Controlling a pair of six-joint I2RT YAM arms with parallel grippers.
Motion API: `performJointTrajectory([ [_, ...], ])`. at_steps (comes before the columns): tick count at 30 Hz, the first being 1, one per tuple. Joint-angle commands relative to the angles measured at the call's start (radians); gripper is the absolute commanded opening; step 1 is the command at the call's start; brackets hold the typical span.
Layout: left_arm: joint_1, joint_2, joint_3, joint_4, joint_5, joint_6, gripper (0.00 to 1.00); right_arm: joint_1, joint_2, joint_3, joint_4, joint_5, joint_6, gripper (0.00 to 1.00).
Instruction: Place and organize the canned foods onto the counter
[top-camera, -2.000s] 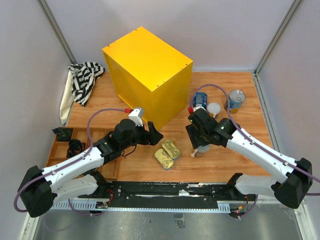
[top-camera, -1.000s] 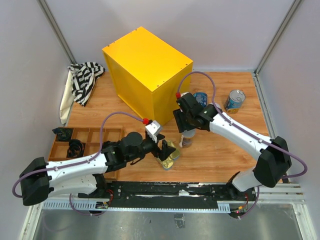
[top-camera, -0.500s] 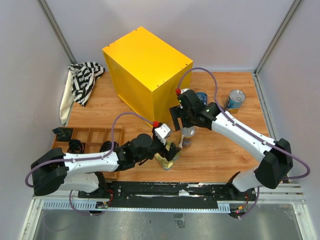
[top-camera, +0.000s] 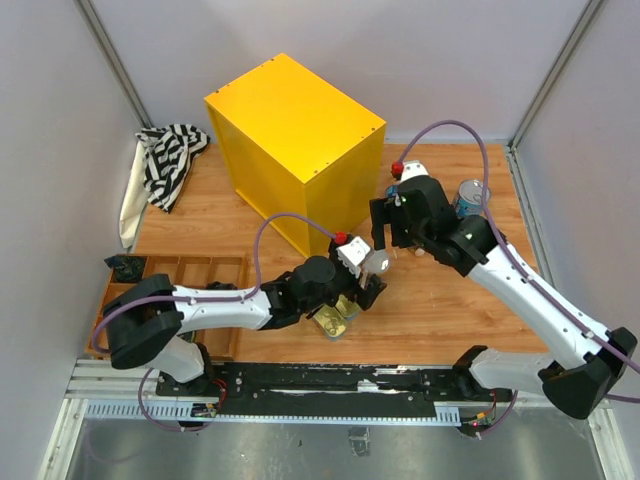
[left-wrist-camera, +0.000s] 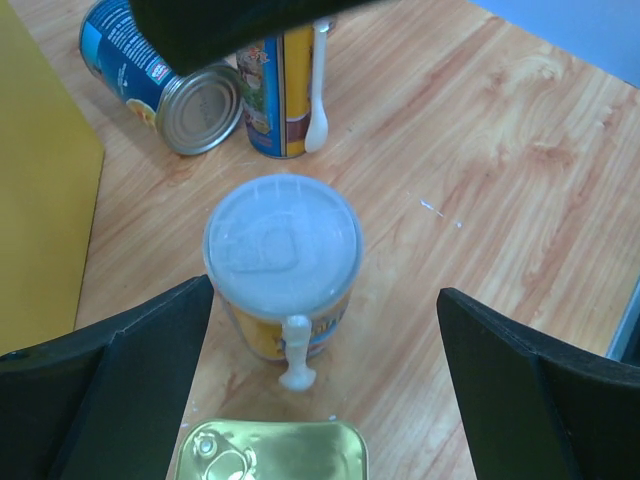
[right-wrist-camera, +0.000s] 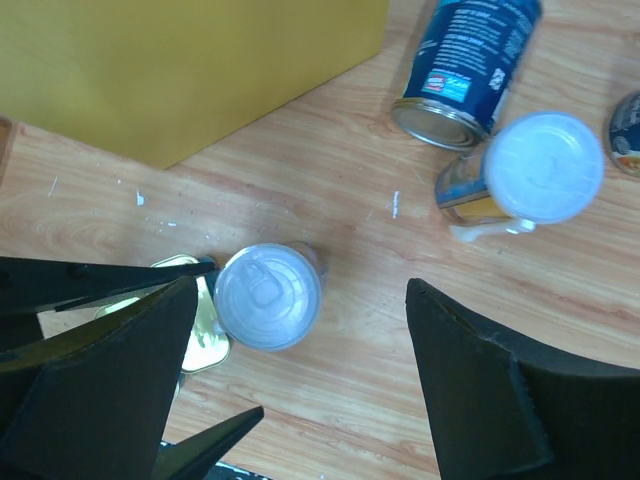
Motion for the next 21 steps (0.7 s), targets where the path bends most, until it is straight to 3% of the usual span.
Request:
performJointTrajectory([
  [1, -0.012, 0.064, 0.056, 0.075, -0.06, 0.022, 0.99, -0.039, -0.057, -0.028, -0.031, 0.041, 0.003, 0.85],
  [16, -0.012, 0.235, 0.136, 0.149, -0.117, 0.059, 0.94, -0.126, -0.149, -0.079, -0.052, 0.014, -0.032, 0.84],
  [19, -0.011, 0.251, 0.144, 0.155, -0.125, 0.066, 0.88, -0.143, -0.163, -0.089, -0.051, 0.004, -0.039, 0.83],
  [21, -0.011, 0.255, 0.148, 0.154, -0.119, 0.074, 0.77, -0.153, -0.17, -0.095, -0.051, -0.002, -0.044, 0.83],
])
